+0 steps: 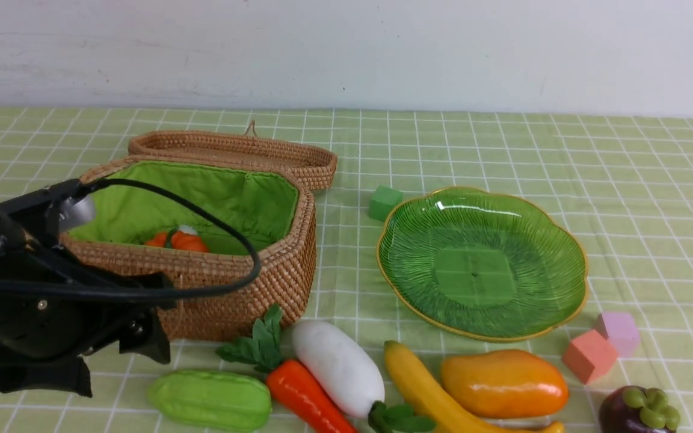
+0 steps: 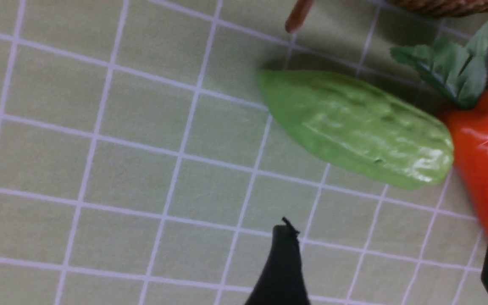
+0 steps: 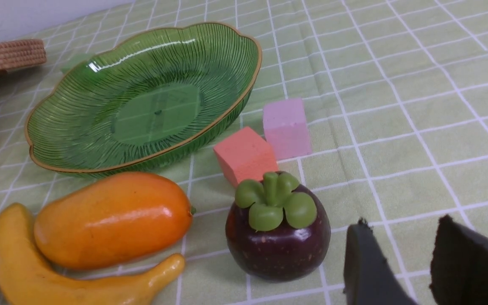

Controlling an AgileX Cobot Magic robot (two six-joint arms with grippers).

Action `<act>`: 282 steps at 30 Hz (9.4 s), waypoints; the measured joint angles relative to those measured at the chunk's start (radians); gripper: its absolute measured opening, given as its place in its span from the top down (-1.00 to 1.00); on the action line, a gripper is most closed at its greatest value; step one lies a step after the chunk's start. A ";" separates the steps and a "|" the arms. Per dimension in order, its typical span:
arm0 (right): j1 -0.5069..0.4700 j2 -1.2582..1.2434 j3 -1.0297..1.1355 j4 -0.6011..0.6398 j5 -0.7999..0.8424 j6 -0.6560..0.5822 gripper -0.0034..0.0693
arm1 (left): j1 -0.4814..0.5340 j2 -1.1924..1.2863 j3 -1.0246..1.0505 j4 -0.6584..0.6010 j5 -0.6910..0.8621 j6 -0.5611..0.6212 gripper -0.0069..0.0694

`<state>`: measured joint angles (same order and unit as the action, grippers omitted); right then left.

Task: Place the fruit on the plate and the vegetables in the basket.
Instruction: Take a chayote with your left arm and place it on the basket on the left, then use the left arm to grab a carrot and put it into the left basket, then take a daikon with your left arm and place it on the basket on the left.

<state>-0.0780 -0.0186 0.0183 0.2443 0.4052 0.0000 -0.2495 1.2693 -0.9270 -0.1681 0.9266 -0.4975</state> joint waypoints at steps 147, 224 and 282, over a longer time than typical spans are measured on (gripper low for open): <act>0.000 0.000 0.000 0.000 0.000 0.000 0.25 | 0.000 0.414 -0.331 0.123 -0.510 1.317 -0.39; 0.000 0.000 0.000 0.000 0.000 0.000 0.25 | -0.260 0.367 -0.012 -0.188 -0.364 -0.172 -0.19; 0.000 0.000 0.000 0.000 0.000 0.000 0.25 | -0.076 0.094 -0.363 -0.064 -0.233 0.615 -0.72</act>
<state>-0.0780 -0.0186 0.0183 0.2443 0.4052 0.0000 -0.3256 1.3629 -1.2901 -0.2324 0.6938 0.1174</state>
